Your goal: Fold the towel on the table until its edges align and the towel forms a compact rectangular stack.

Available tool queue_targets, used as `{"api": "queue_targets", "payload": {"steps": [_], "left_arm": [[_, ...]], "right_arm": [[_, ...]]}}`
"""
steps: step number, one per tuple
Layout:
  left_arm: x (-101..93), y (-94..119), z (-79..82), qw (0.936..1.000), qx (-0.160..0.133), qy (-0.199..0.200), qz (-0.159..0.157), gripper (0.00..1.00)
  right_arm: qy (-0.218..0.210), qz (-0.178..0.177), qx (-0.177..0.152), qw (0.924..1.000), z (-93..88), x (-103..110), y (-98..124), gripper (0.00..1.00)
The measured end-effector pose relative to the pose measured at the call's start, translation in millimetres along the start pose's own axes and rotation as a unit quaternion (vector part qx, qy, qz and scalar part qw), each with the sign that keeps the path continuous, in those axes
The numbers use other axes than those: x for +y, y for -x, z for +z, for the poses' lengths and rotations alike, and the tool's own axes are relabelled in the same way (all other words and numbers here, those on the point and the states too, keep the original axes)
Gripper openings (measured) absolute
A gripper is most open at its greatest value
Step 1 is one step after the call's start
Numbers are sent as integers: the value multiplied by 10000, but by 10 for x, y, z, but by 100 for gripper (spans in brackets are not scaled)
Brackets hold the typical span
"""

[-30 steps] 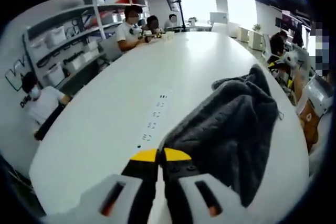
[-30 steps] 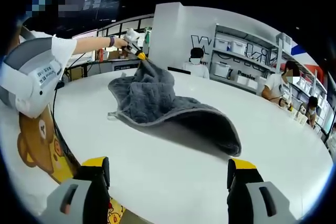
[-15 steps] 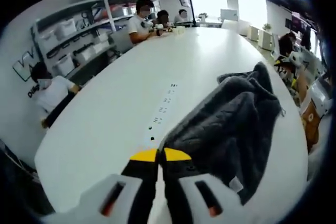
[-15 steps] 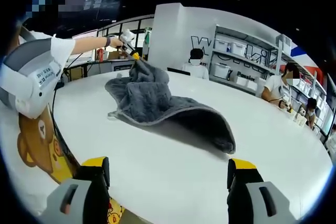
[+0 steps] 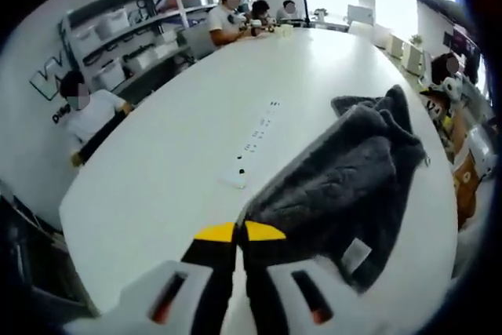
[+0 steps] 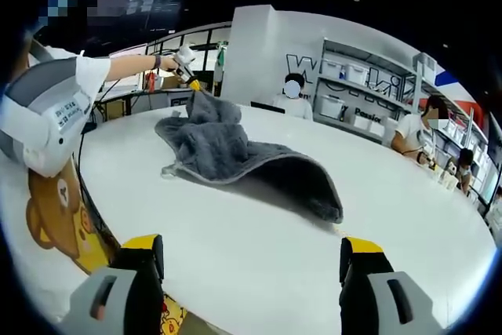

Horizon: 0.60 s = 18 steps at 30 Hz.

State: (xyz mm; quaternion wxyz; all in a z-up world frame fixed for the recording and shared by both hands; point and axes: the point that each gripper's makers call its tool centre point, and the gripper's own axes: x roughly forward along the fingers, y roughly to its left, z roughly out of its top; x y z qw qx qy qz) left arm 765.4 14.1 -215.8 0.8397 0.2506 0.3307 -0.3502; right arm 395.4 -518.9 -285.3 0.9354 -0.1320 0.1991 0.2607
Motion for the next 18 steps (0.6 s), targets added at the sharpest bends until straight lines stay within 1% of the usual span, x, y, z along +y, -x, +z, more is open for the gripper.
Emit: {"api": "queue_targets", "payload": {"steps": [2,4,8,9,12,18], "left_arm": [[28,27,-84,9999,115,53,55,4],[100,55,-166,9996,229,104,135,4],[208,97,-303,9986,357,257,282,4],[239,101,-365,9980,458,280,320,4],[267,94,-489,9965,661,330,386,4],[309,93,-640,9942,864,449,451,4]], "right_arm": [[6,-2,3,10000,1,4,0,97],[4,-2,1,10000,3,6,0,97],[3,-4,5,10000,3,12,-6,97],[1,-4,7,10000,3,14,-7,97],[5,-4,19,10000,2,16,-13,97],[13,-16,27,10000,12,8,-16,97]]}}
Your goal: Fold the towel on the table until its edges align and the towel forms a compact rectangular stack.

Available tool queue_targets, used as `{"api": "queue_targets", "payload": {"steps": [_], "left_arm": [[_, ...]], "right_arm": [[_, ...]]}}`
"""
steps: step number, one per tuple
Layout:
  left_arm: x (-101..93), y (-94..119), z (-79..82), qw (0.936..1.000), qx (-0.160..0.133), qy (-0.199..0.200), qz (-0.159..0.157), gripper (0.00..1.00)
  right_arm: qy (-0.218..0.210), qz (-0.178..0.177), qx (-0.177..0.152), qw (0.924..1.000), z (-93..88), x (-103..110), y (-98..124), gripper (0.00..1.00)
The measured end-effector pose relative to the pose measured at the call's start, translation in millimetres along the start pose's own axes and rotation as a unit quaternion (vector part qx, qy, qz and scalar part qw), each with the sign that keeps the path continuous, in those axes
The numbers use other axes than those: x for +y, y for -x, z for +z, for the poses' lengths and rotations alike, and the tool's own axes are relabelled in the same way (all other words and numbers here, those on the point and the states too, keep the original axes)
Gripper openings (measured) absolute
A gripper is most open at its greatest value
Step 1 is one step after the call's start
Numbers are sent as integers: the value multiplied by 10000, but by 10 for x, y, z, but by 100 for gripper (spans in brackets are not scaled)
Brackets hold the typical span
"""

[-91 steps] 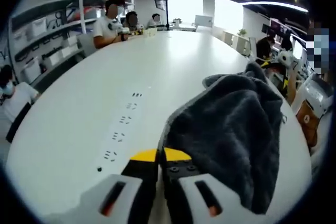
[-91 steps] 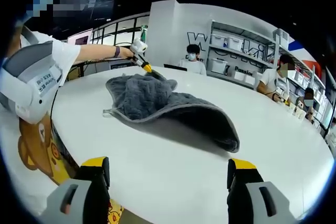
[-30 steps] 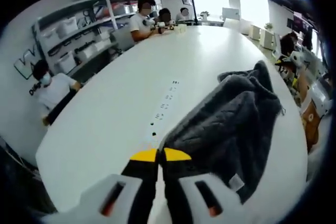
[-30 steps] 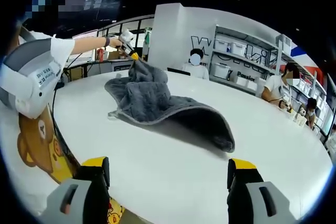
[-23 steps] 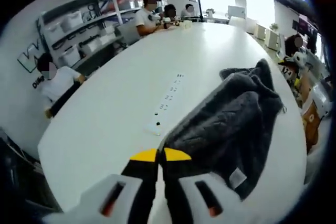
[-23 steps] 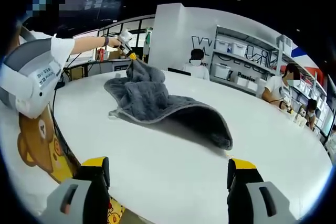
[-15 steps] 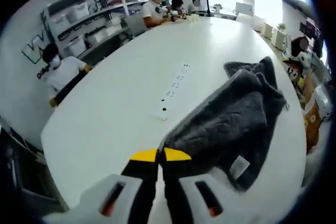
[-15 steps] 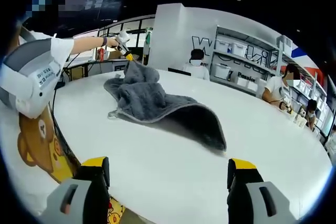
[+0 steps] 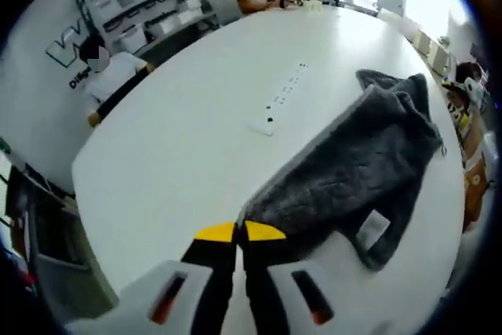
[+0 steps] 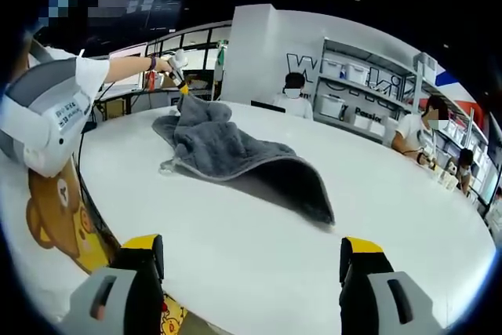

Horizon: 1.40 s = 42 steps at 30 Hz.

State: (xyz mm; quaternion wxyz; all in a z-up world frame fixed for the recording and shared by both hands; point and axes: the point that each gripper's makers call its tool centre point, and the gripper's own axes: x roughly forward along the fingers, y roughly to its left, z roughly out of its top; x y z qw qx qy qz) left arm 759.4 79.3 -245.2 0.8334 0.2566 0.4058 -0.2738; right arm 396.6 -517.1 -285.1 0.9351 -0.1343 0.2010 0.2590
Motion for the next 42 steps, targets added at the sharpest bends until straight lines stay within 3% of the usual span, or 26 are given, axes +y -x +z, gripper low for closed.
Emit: {"api": "queue_targets", "payload": {"steps": [14,21,42], "left_arm": [[102,-98,-380,9981,554,195,159,4],[148,-189,-615,9943,1014,167,273,4],[123,-273,-695,9921,1217,157,271,4]], "right_arm": [[-12,-2,43,10000,-17,-9,12,97],[-17,19,54,10000,-14,-1,-9,97],[-35,40,99,9999,-51,15,-26,97]]}}
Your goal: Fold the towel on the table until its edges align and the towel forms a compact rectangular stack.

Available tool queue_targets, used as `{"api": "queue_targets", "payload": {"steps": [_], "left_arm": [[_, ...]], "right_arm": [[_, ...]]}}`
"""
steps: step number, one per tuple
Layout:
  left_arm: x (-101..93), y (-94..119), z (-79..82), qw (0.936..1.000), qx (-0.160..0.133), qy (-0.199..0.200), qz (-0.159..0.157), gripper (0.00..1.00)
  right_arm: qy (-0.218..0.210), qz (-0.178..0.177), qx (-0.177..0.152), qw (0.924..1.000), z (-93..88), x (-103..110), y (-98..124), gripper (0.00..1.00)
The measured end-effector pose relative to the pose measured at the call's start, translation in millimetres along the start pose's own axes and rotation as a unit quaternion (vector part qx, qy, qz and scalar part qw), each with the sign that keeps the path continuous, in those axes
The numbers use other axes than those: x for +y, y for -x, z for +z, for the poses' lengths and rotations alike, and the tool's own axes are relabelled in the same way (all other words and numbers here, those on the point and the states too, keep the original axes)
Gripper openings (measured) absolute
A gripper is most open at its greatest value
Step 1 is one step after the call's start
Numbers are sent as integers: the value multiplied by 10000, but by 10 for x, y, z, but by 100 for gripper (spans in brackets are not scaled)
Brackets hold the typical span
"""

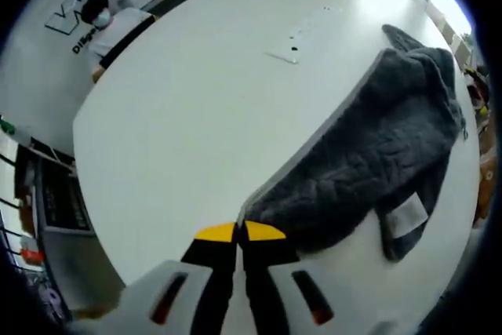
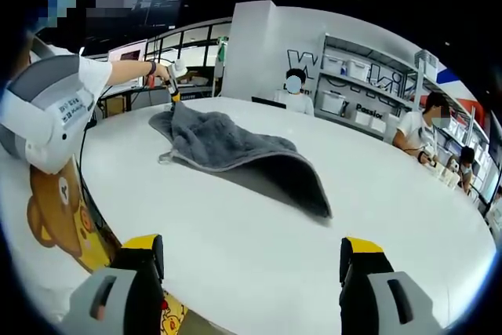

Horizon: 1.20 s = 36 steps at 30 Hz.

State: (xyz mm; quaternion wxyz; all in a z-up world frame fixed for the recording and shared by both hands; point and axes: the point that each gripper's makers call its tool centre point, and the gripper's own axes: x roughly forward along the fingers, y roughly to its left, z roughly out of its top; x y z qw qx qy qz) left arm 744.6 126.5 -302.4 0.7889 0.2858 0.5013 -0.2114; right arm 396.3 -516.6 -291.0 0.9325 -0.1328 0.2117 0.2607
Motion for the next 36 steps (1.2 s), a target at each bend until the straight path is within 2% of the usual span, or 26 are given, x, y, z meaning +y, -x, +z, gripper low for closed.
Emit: {"api": "queue_targets", "payload": {"steps": [12,36], "left_arm": [[30,-40,-111,9998,217,9,31,4],[13,-72,-143,9998,159,86,-48,4]], "right_arm": [[3,5,17,10000,-6,5,-11,97],[11,39,32,10000,-10,22,-27,97]]}}
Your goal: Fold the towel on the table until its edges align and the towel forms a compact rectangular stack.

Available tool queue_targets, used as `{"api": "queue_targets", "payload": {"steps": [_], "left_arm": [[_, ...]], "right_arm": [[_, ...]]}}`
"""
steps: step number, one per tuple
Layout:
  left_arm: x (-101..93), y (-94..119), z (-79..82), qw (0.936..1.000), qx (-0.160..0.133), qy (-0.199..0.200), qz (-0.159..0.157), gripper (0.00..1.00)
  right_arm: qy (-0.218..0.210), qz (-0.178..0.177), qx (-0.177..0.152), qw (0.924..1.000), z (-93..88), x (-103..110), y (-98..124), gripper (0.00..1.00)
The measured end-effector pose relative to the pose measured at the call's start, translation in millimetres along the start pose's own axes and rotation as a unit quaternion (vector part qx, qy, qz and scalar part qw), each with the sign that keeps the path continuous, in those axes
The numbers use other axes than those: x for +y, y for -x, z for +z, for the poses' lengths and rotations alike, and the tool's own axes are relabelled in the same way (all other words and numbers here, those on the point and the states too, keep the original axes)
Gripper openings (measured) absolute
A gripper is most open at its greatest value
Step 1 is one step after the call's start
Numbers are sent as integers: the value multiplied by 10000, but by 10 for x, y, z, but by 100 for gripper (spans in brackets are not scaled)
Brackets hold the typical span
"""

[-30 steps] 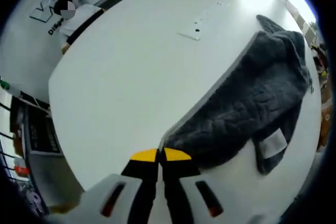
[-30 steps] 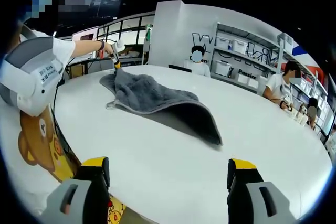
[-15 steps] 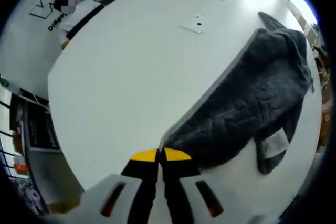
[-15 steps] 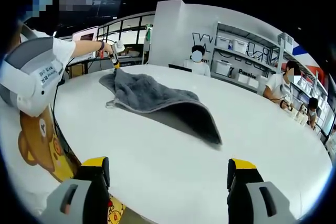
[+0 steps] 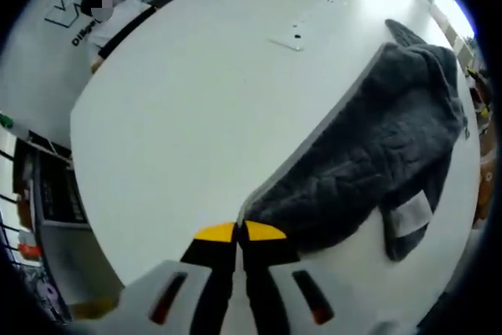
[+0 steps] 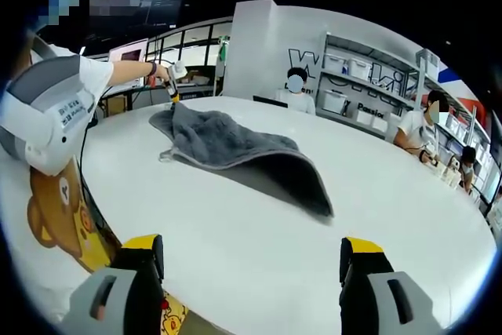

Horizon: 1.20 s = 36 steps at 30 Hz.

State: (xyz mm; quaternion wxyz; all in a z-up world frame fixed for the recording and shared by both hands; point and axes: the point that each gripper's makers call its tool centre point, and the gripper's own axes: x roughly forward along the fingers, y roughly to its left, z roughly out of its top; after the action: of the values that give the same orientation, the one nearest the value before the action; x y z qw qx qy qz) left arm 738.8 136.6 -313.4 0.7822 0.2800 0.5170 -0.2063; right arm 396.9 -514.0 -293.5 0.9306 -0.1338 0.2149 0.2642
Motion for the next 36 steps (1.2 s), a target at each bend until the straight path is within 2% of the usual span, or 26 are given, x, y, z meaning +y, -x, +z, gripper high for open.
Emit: {"api": "queue_targets", "payload": {"steps": [8,18,20,36], "left_arm": [[23,14,15,10000,-47,19,19,5],[2,88,44,9995,-294,118,86,13],[-1,98,61,9991,-391,119,92,17],[43,191,160,9968,-776,140,106,23]], "right_arm": [[-6,15,-4,10000,-4,3,-6,97],[2,40,-20,10000,1,10,-19,97],[4,48,-28,10000,6,13,-22,97],[29,69,-64,10000,21,17,9,98]]}}
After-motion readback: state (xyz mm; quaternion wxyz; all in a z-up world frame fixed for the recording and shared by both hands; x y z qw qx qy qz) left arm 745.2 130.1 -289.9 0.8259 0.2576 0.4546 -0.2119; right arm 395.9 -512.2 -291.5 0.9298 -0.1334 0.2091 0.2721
